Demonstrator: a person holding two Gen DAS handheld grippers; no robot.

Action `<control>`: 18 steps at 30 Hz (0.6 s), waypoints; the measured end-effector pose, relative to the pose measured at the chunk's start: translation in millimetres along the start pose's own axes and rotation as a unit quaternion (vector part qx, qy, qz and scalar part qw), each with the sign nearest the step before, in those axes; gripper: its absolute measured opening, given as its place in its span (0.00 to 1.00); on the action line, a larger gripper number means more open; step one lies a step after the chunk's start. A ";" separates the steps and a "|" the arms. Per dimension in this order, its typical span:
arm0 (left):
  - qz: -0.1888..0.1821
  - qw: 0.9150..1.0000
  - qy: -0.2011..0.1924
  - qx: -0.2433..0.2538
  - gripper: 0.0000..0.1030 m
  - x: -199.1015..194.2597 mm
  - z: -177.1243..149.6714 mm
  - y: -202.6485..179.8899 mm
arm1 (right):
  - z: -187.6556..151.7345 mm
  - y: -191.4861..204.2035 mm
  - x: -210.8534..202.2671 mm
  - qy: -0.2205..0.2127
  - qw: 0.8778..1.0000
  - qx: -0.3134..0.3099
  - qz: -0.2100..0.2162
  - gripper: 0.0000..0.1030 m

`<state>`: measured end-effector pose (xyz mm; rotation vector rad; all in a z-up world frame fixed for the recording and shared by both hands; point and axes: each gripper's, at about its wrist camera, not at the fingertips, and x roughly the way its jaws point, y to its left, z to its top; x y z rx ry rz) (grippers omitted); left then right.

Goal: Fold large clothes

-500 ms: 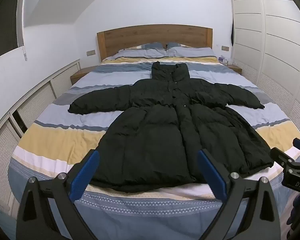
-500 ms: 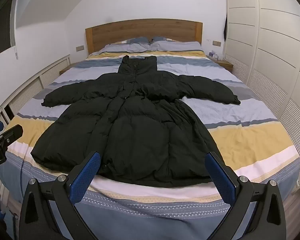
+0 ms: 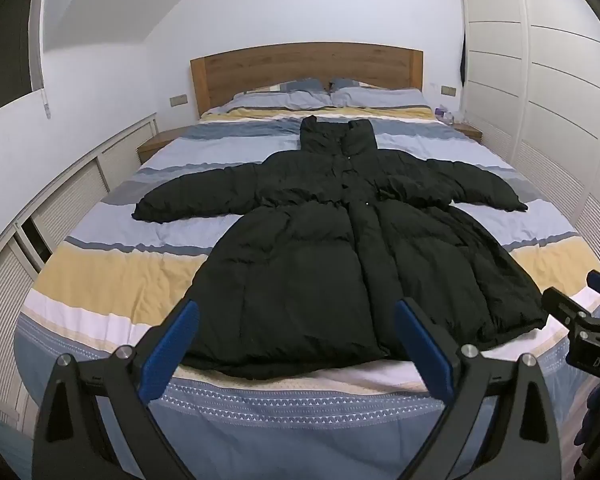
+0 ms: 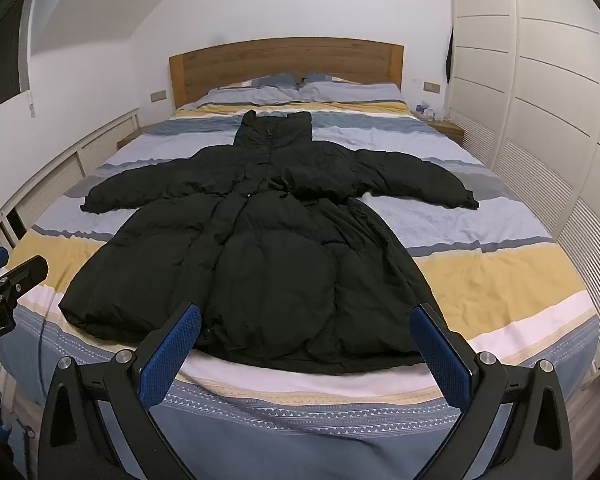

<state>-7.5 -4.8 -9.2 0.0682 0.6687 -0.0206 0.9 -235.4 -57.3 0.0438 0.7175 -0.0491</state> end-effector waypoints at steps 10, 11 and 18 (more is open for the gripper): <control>-0.003 1.000 0.004 0.004 0.96 -3.1 2.6 0.3 | -2.8 -1.8 -2.5 -0.003 1.000 0.002 0.000 0.99; -0.003 1.000 0.003 0.004 0.96 -4.2 2.0 0.3 | -2.8 -1.7 -2.5 -0.003 1.000 0.002 0.000 0.99; 0.000 1.000 0.005 0.005 0.96 -0.7 4.7 -1.4 | -3.0 -1.1 -2.6 -0.002 1.000 0.002 0.000 0.99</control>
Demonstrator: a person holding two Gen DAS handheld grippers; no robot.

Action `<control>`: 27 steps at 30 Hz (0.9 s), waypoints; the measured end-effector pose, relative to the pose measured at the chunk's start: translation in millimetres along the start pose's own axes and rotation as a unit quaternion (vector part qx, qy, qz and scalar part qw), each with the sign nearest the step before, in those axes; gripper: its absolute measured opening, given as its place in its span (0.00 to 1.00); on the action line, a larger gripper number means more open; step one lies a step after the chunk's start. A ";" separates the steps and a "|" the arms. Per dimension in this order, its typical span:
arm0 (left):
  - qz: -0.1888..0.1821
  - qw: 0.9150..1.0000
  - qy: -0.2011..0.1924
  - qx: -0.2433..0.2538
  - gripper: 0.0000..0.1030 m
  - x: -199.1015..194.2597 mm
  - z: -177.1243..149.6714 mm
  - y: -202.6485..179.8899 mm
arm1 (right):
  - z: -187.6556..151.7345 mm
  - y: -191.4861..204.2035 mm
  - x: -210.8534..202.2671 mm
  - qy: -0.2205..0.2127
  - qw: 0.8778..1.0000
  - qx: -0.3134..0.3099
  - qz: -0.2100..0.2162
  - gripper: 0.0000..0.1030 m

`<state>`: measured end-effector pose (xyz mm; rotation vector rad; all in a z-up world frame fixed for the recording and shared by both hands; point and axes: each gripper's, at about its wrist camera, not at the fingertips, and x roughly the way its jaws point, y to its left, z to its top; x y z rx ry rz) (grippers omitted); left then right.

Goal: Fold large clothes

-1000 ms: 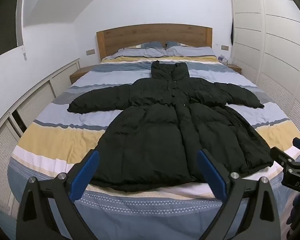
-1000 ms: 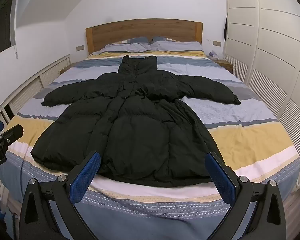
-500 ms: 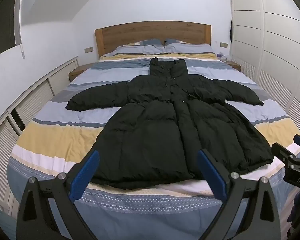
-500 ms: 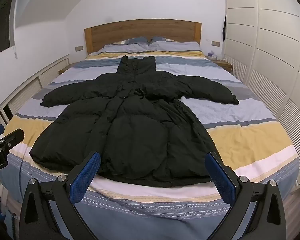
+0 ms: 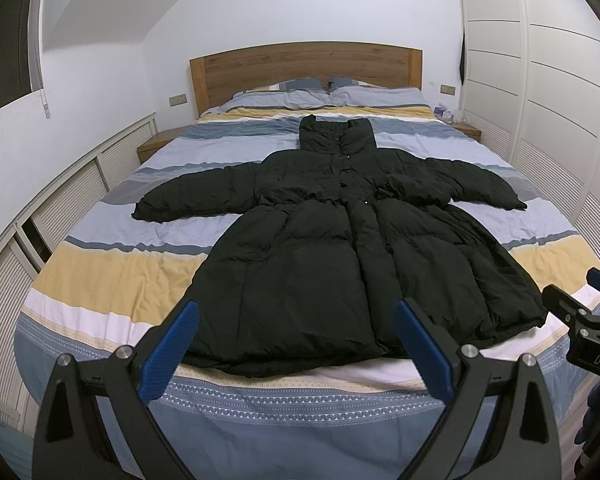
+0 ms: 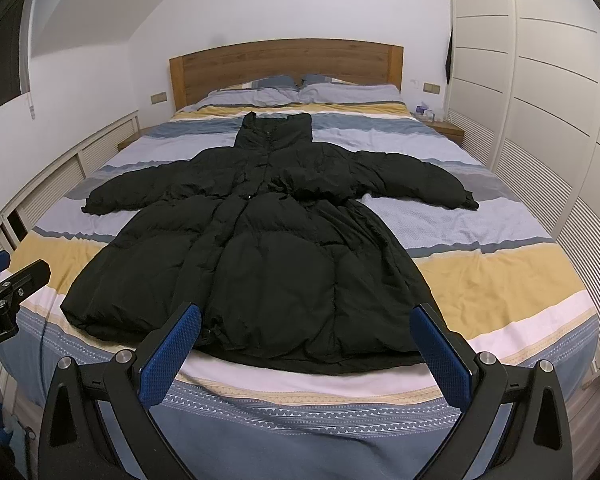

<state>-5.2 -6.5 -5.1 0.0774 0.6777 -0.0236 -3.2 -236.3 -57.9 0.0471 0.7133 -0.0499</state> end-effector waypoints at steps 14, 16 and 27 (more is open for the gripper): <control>-0.011 1.000 -0.003 -0.005 0.96 4.1 0.3 0.3 | -2.7 1.1 10.3 0.012 1.000 -0.002 0.004 0.99; -0.015 1.000 -0.002 -0.006 0.96 7.4 2.5 1.3 | -3.5 0.5 12.7 0.014 1.000 -0.001 0.005 0.99; -0.031 0.999 0.010 -0.008 0.96 26.4 5.9 0.5 | -2.1 -6.7 33.1 0.023 1.000 0.005 0.008 0.99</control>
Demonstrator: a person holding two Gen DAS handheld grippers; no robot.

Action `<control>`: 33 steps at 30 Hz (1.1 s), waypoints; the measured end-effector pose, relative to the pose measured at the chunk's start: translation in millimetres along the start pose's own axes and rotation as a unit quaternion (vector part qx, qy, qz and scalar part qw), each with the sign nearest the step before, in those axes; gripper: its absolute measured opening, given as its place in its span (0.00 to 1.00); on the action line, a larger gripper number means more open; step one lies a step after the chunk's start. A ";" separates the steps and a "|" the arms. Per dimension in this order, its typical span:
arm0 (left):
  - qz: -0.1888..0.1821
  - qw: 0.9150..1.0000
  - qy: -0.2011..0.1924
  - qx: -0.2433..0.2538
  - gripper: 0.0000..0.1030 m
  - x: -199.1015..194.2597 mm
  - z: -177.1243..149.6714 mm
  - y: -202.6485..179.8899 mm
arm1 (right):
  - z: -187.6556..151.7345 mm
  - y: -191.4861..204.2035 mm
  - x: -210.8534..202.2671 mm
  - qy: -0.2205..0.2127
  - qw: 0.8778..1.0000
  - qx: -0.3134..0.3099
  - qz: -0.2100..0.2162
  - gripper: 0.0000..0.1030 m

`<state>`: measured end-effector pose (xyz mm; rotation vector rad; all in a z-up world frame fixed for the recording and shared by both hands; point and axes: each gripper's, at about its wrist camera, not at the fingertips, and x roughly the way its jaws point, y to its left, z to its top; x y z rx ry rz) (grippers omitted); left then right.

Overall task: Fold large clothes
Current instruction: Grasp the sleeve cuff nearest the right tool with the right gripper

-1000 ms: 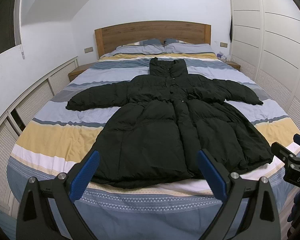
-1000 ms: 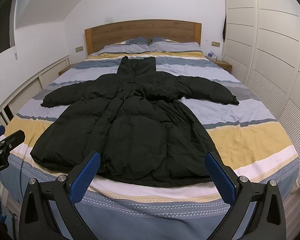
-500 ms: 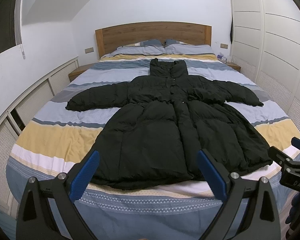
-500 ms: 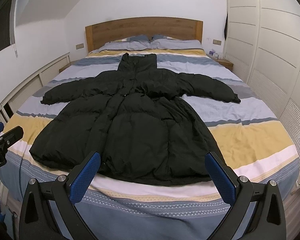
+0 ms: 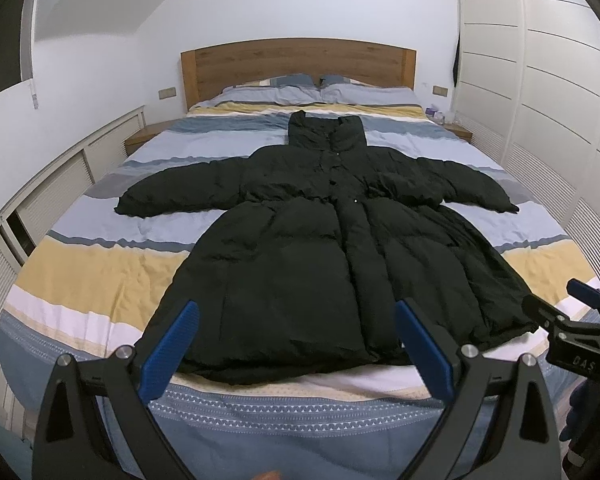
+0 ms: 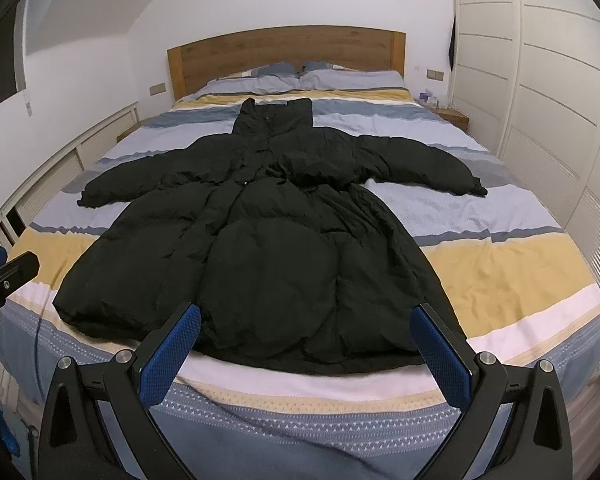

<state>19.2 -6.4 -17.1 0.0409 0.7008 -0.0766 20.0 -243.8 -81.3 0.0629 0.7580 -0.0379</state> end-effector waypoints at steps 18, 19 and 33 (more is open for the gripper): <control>-0.001 0.999 0.041 -0.002 0.96 77.2 43.9 6.3 | 74.6 -116.4 66.3 -0.060 0.992 0.111 -0.024 0.99; -0.001 0.999 0.049 -0.005 0.96 86.1 47.1 7.4 | 81.0 -125.4 74.7 -0.060 0.991 0.119 -0.023 0.99; 0.038 0.996 0.077 -0.033 0.96 195.6 78.3 30.6 | 138.4 -292.6 285.3 0.008 0.926 0.371 0.067 0.99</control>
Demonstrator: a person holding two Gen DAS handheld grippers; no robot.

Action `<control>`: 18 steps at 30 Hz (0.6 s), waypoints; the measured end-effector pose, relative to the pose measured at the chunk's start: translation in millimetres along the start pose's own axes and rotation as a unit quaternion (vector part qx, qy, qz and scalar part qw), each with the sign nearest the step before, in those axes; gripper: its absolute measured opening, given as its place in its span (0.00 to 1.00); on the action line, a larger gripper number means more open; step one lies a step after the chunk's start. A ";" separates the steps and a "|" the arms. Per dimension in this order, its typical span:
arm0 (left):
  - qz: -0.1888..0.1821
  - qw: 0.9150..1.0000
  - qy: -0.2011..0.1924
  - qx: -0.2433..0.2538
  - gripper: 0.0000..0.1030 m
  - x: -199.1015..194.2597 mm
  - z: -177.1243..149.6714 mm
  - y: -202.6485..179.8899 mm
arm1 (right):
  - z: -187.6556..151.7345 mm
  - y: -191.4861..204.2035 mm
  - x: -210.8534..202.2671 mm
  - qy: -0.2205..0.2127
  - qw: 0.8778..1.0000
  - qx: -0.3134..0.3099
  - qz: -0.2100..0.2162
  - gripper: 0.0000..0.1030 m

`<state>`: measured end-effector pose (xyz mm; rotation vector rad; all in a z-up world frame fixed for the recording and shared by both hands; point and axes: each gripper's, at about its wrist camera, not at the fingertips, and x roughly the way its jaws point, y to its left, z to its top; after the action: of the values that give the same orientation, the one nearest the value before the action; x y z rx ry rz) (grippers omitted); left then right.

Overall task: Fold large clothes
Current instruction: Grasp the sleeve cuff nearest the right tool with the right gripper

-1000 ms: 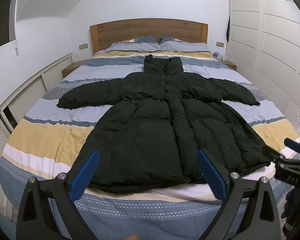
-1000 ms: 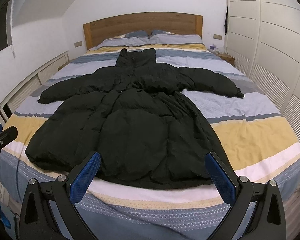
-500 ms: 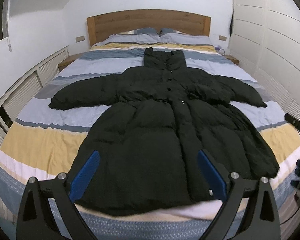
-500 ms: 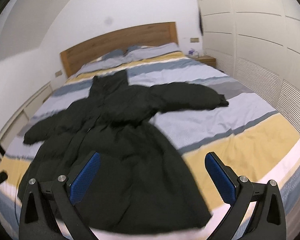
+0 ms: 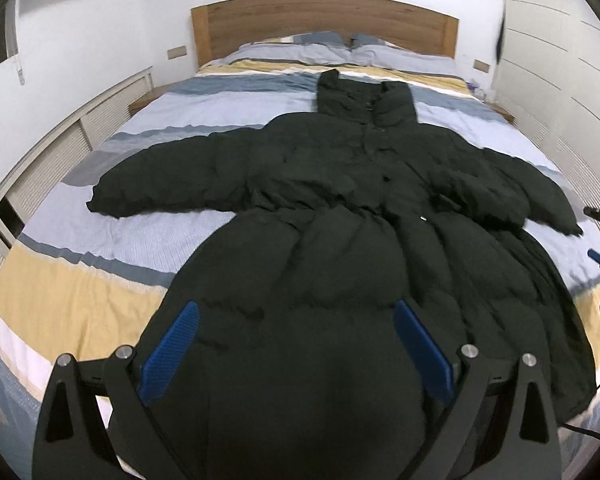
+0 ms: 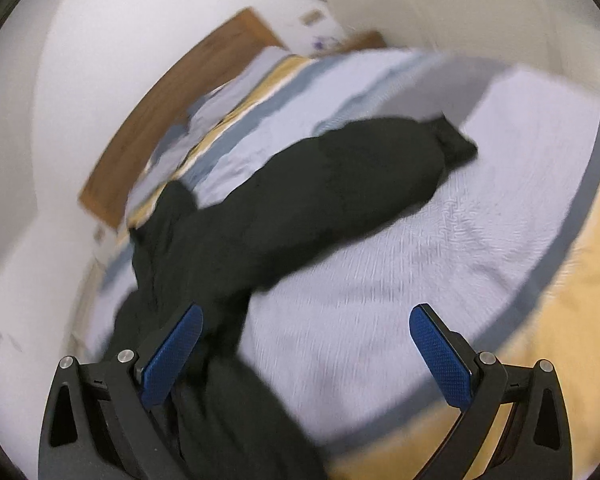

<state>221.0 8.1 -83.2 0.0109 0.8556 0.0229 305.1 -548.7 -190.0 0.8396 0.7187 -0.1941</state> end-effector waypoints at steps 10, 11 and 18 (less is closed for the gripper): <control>0.045 0.998 0.022 -0.028 0.96 53.0 8.9 26.4 | 60.7 -74.5 81.9 -0.042 0.985 0.168 0.007 0.84; 0.046 0.998 0.024 -0.029 0.96 55.5 7.7 28.1 | 63.8 -77.4 84.1 -0.047 0.984 0.174 0.009 0.81; 0.047 0.998 0.038 -0.034 0.96 71.8 -0.4 30.3 | 90.0 -73.3 95.1 -0.079 0.982 0.171 0.014 0.16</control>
<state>267.3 40.1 -137.1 -0.0136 0.9299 0.1410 390.5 -652.9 -256.2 1.1472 0.5305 -0.3619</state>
